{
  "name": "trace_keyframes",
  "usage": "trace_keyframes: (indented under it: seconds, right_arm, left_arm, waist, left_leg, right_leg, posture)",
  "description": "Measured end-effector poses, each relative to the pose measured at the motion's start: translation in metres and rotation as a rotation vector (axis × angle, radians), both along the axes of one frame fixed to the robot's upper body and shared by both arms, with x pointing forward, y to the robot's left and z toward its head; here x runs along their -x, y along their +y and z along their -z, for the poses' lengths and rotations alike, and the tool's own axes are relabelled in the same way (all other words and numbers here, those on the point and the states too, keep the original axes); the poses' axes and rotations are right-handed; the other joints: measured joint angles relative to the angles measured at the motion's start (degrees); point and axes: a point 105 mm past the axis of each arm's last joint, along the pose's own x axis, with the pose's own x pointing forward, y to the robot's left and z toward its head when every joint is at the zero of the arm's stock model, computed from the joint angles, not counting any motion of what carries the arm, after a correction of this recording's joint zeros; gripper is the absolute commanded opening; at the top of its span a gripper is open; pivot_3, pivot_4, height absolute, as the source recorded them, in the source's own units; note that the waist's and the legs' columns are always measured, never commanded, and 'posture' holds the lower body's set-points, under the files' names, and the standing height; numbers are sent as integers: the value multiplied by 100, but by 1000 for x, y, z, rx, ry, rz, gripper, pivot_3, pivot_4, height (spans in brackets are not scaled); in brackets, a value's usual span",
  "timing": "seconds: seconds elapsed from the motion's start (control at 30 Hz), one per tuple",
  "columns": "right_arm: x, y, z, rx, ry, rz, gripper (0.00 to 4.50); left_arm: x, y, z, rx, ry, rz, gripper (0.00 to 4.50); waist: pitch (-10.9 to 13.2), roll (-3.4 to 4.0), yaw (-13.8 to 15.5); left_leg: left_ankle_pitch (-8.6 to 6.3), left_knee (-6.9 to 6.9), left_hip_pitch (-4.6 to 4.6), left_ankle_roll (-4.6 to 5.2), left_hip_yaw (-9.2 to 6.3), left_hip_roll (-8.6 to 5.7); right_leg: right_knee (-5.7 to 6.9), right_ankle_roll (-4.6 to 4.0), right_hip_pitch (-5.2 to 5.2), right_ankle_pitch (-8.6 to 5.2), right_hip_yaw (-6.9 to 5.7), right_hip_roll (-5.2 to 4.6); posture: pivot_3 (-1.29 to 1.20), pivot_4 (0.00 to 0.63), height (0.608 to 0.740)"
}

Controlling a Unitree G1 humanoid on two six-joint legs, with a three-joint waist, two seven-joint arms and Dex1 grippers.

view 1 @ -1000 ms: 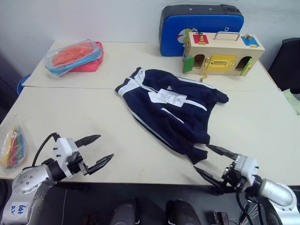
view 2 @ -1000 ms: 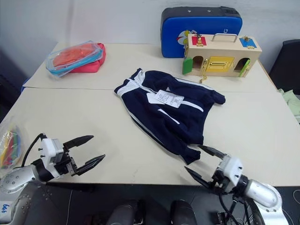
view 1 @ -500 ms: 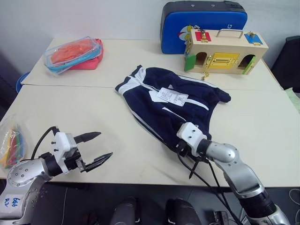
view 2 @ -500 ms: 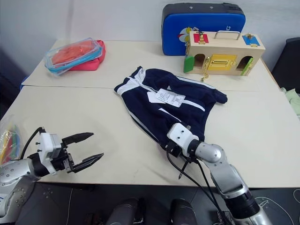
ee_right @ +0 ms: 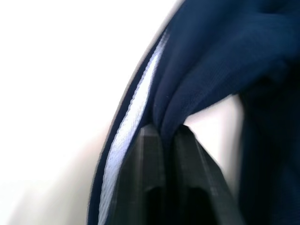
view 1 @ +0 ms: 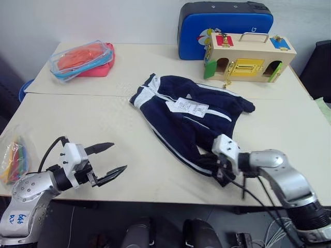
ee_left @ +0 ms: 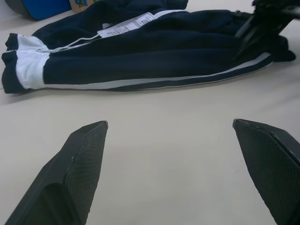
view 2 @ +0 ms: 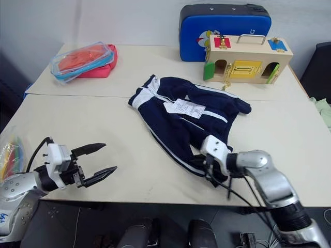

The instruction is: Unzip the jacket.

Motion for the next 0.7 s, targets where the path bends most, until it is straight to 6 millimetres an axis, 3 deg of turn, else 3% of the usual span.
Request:
trace_keyframes:
  seconds: [0.1,0.27,0.4,0.53,0.7]
  right_arm:
    - [13,-27,3,10,102,-82,12]
    - [23,-87,14,194,174,-90,12]
    - [28,-113,11,245,199,-67,12]
    - [35,-111,9,200,229,-49,12]
    - [44,-67,5,16,217,-77,1517]
  left_arm:
    - [-2,1,0,1,-1,2,4500]
    - [-1,4,5,2,25,-5,4500]
    - [4,6,11,-3,53,2,4500]
    - [8,7,14,-24,74,18,4500]
    - [-8,-19,2,-120,-14,123,4500]
  waist:
    - [1,-2,10]
    - [2,-3,9]
    - [2,-3,9]
    - [2,-4,13]
    - [2,-3,34]
  left_leg:
    - [0,5,1,4,0,-1]
    - [-1,8,5,6,3,-2]
    - [1,8,5,4,3,1]
    - [1,11,5,3,1,2]
    - [1,10,5,-2,-9,0]
  right_leg:
    - [-1,2,5,1,-1,-3]
    - [0,3,6,1,0,-4]
    - [0,3,6,1,0,-4]
    - [1,3,8,1,0,-6]
    - [3,3,11,3,-4,-10]
  posture:
    - [0,150,740]
    - [0,150,740]
    - [0,150,740]
    - [0,150,740]
    - [0,150,740]
